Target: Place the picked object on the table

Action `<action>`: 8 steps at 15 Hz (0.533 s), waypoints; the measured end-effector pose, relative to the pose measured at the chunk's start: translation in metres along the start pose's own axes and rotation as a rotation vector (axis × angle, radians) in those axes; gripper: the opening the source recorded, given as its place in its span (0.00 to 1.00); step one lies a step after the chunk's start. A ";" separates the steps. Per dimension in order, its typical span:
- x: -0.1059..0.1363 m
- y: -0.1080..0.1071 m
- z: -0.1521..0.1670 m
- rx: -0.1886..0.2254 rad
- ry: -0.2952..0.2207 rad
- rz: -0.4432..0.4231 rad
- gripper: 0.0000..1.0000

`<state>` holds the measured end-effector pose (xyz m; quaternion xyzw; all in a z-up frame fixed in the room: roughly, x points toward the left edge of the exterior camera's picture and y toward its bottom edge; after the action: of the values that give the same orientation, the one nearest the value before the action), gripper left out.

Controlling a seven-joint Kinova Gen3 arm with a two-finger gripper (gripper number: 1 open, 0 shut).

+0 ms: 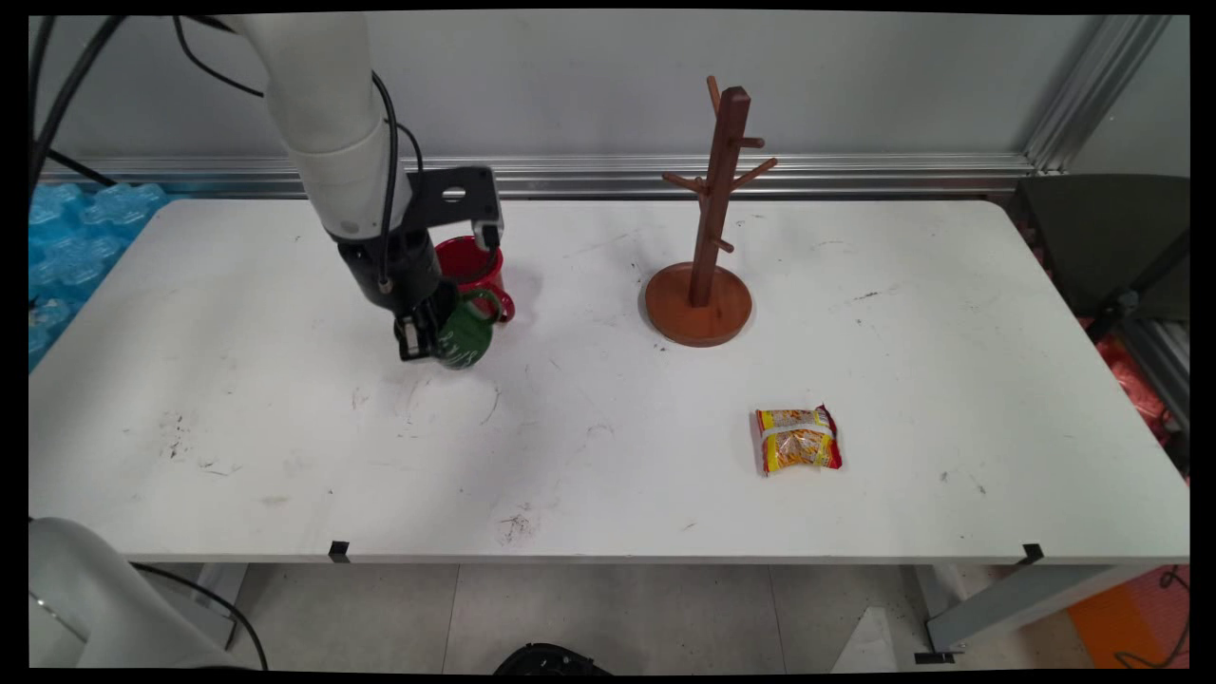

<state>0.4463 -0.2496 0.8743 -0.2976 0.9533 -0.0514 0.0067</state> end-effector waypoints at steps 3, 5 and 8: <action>-0.001 0.003 0.011 -0.004 -0.041 0.029 0.00; -0.001 0.005 0.017 -0.007 -0.060 0.058 0.00; 0.001 0.006 0.027 -0.010 -0.079 0.111 0.00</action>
<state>0.4426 -0.2477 0.8472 -0.2462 0.9676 -0.0344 0.0454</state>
